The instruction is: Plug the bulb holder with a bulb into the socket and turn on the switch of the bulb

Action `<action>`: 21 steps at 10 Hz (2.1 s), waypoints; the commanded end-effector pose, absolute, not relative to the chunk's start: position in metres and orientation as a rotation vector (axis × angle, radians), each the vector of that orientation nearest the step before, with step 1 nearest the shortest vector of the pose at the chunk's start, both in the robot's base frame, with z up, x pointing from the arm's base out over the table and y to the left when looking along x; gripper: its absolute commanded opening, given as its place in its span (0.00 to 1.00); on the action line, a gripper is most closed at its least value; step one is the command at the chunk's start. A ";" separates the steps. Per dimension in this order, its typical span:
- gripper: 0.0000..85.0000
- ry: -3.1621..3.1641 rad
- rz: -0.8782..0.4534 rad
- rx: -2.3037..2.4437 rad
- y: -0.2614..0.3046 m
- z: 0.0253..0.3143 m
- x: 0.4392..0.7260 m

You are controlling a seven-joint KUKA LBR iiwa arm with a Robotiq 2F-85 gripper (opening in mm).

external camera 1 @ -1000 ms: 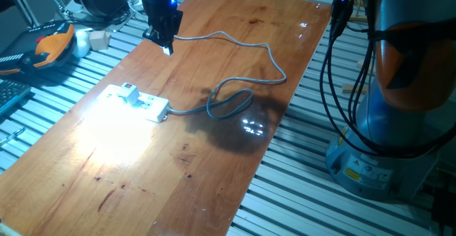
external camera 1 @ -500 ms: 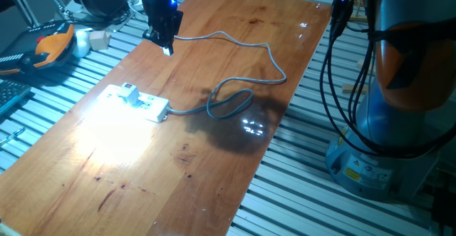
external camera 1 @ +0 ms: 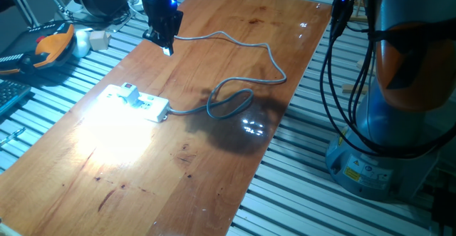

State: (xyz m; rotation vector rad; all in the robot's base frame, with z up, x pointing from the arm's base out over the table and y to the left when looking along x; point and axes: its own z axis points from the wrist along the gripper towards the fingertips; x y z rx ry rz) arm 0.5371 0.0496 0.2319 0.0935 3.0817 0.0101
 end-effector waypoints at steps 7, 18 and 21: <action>0.00 3.080 0.010 0.094 0.052 0.230 0.534; 0.00 3.080 0.010 0.091 0.051 0.229 0.532; 0.00 3.080 0.008 0.091 0.050 0.229 0.532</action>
